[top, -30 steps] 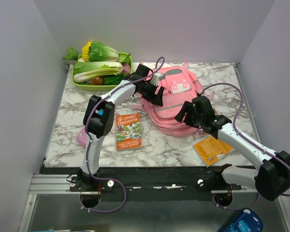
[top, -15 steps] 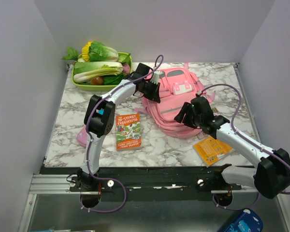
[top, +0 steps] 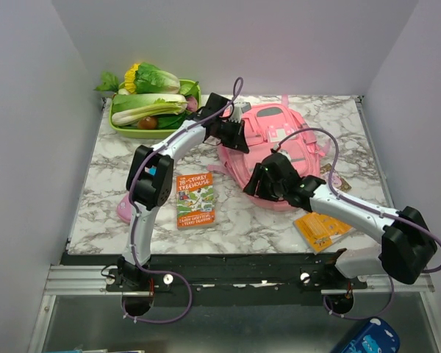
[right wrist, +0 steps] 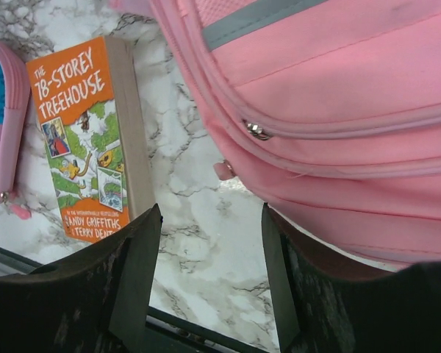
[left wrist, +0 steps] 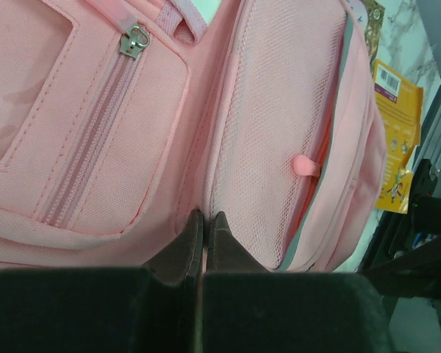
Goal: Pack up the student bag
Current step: Zip the student bag at the center of the board.
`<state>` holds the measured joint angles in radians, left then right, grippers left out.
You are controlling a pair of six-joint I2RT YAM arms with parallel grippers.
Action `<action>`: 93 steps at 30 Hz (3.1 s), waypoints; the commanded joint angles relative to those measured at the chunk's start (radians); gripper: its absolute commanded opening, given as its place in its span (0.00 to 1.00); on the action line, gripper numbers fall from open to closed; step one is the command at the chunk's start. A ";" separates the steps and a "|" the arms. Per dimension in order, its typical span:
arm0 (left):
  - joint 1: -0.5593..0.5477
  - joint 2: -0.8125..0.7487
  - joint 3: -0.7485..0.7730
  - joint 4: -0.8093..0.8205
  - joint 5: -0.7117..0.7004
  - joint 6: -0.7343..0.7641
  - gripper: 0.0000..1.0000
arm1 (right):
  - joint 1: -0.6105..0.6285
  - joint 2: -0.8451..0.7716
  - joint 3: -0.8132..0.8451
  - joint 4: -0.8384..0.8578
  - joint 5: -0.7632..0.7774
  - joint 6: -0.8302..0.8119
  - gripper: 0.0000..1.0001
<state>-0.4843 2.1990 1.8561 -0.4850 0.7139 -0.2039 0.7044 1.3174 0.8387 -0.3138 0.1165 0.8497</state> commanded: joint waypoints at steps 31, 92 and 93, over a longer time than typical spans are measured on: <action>-0.043 -0.278 -0.175 0.275 0.049 -0.207 0.00 | 0.043 0.091 0.157 -0.175 0.276 0.420 0.64; -0.025 -0.262 -0.137 0.257 0.009 -0.216 0.00 | 0.102 0.165 0.223 -0.258 0.511 0.331 0.47; -0.023 -0.262 -0.136 0.255 0.010 -0.215 0.00 | 0.102 0.148 0.212 -0.269 0.521 0.327 0.45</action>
<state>-0.4995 1.9972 1.6619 -0.2924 0.6567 -0.4080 0.8066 1.4967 1.0489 -0.5224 0.5201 1.1774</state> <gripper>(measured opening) 0.018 0.489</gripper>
